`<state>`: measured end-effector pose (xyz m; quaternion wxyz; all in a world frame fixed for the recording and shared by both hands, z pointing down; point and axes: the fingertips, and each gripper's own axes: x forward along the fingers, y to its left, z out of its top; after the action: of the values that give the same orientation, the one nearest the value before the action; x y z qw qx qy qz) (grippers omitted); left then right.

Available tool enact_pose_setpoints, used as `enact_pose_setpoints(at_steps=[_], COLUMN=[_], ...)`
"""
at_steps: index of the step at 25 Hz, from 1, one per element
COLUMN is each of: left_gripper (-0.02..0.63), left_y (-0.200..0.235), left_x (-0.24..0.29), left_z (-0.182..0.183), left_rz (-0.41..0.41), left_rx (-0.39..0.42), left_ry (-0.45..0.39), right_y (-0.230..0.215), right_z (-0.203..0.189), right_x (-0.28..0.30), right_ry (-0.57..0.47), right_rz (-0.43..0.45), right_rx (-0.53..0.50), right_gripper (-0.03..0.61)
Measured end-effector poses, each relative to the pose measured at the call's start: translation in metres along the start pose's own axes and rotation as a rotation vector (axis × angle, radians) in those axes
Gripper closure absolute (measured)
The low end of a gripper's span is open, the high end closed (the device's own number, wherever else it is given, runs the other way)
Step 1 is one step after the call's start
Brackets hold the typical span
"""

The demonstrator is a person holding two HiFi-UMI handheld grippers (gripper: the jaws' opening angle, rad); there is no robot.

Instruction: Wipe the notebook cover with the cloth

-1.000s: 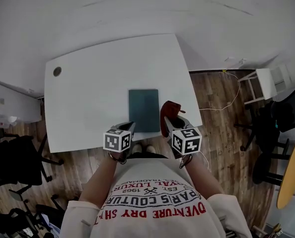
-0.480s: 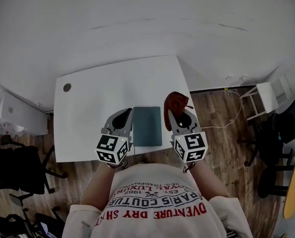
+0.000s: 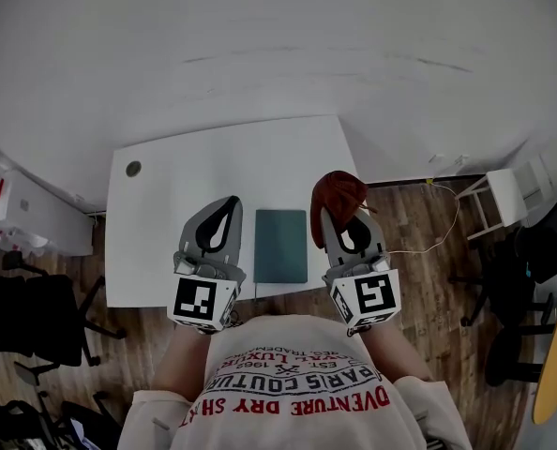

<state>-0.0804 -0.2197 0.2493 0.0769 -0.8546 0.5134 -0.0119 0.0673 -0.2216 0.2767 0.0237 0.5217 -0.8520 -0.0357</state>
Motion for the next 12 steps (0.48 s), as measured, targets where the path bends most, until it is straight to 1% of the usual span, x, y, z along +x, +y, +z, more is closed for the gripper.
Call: enact_pose_setpoints(at_steps=[5,12], left_gripper=[0.604,0.604], left_y=[-0.005,-0.011], left_x=[0.0,0.0], left_z=[-0.008,-0.012], left_rz=[-0.012,-0.031], left_rx=[0.051,0.017], left_ry=[0.057,0.063], right_y=[0.002,0.001], right_z=[-0.002,-0.016], right_x=[-0.002,0.0], right_ry=[0.0,0.051], right_rz=[0.007,0.013], right_rx=[-0.009,-0.014], right_gripper=[0.505,0.512])
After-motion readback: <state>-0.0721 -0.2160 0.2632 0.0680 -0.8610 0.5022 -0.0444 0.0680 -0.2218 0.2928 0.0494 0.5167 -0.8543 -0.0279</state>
